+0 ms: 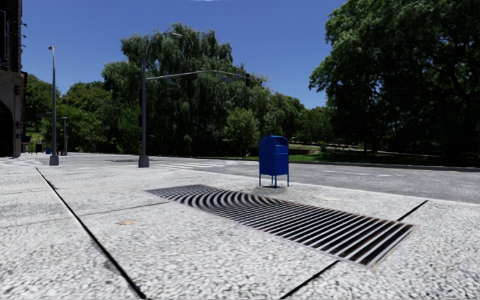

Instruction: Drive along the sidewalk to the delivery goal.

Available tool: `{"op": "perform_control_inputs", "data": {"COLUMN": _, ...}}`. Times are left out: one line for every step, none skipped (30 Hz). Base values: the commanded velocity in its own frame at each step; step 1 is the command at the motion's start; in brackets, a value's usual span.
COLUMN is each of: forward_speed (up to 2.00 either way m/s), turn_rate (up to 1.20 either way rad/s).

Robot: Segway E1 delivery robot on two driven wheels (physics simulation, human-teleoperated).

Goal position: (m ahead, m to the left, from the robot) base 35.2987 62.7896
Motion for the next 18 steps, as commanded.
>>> {"op": "perform_control_inputs", "data": {"forward_speed": 2.00, "turn_rate": 0.62}}
{"op": "perform_control_inputs", "data": {"forward_speed": 2.00, "turn_rate": 0.61}}
{"op": "perform_control_inputs", "data": {"forward_speed": 2.00, "turn_rate": 0.61}}
{"op": "perform_control_inputs", "data": {"forward_speed": 2.00, "turn_rate": 0.61}}
{"op": "perform_control_inputs", "data": {"forward_speed": 2.00, "turn_rate": 0.61}}
{"op": "perform_control_inputs", "data": {"forward_speed": 2.00, "turn_rate": 0.61}}
{"op": "perform_control_inputs", "data": {"forward_speed": 2.00, "turn_rate": 0.61}}
{"op": "perform_control_inputs", "data": {"forward_speed": 2.00, "turn_rate": 0.61}}
{"op": "perform_control_inputs", "data": {"forward_speed": 2.00, "turn_rate": 0.61}}
{"op": "perform_control_inputs", "data": {"forward_speed": 2.00, "turn_rate": 0.61}}
{"op": "perform_control_inputs", "data": {"forward_speed": 2.00, "turn_rate": 0.61}}
{"op": "perform_control_inputs", "data": {"forward_speed": 2.00, "turn_rate": 0.61}}
{"op": "perform_control_inputs", "data": {"forward_speed": 2.00, "turn_rate": 0.61}}
{"op": "perform_control_inputs", "data": {"forward_speed": 2.00, "turn_rate": 0.61}}
{"op": "perform_control_inputs", "data": {"forward_speed": 2.00, "turn_rate": 0.61}}
{"op": "perform_control_inputs", "data": {"forward_speed": 2.00, "turn_rate": 0.61}}
{"op": "perform_control_inputs", "data": {"forward_speed": 2.00, "turn_rate": 0.61}}
{"op": "perform_control_inputs", "data": {"forward_speed": 2.00, "turn_rate": 0.61}}
